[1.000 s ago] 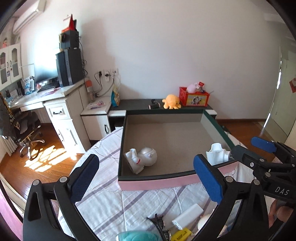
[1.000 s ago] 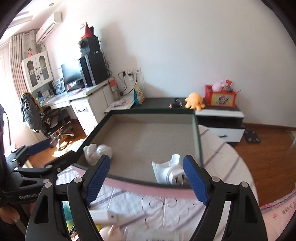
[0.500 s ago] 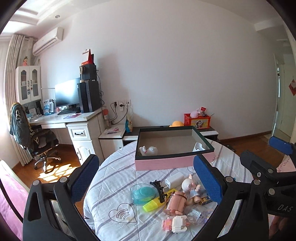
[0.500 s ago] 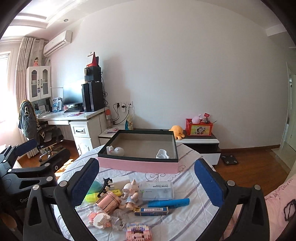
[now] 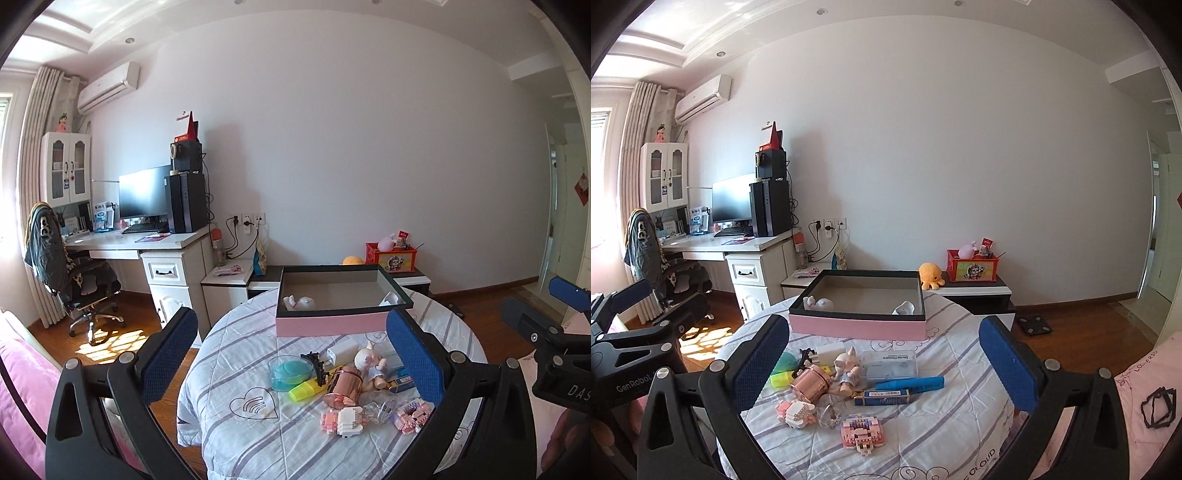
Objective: Organize rigid objects
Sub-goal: 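Withdraw both tools from the box back toward the items, then grasp white-pink brick figure with left tool while right tool grasps pink pixel-brick figure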
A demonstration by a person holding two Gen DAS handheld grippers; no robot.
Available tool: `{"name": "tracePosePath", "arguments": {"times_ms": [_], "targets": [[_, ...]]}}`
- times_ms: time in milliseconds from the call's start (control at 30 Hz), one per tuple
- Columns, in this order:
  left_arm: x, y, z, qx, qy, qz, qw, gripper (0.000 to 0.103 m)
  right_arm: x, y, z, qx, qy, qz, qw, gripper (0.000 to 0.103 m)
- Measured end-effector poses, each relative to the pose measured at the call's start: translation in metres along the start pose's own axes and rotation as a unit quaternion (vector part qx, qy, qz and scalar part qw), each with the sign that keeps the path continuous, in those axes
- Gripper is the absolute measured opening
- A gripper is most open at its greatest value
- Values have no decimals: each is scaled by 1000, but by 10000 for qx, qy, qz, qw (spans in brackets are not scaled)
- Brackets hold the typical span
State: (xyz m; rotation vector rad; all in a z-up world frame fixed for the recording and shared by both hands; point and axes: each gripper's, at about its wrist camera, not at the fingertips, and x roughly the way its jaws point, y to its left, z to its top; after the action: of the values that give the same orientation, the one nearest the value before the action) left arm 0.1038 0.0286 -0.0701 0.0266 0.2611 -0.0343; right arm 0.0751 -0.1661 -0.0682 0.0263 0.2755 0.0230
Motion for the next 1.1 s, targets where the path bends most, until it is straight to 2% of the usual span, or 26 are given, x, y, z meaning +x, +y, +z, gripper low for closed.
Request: {"name": "tracePosePath", "arguments": {"times_ms": [167,333,533,767,1000,1100], "targets": [[-2,4,-2,-39,-19,39,10000,103,-2,-1,-2,14,15,-38,10000,103],[12,5,-13,-23,196,36,9998,103,10,-2,-11,4,205,-48,9998,103],[47,0,-50,160,869,-18,9961,103,44,-7,-46,-42,814,-82,9966,103],[79,-3,-92,203,1607,-187,9866,103,97,-10,-105,-108,1803,144,9834,103],[96,-8,-113,274,1900,-320,9809,103,134,-7,-137,-96,2273,512,9724,102],[104,-12,-117,249,2029,-434,9779,103,144,-6,-143,-153,2362,654,9694,96]]}}
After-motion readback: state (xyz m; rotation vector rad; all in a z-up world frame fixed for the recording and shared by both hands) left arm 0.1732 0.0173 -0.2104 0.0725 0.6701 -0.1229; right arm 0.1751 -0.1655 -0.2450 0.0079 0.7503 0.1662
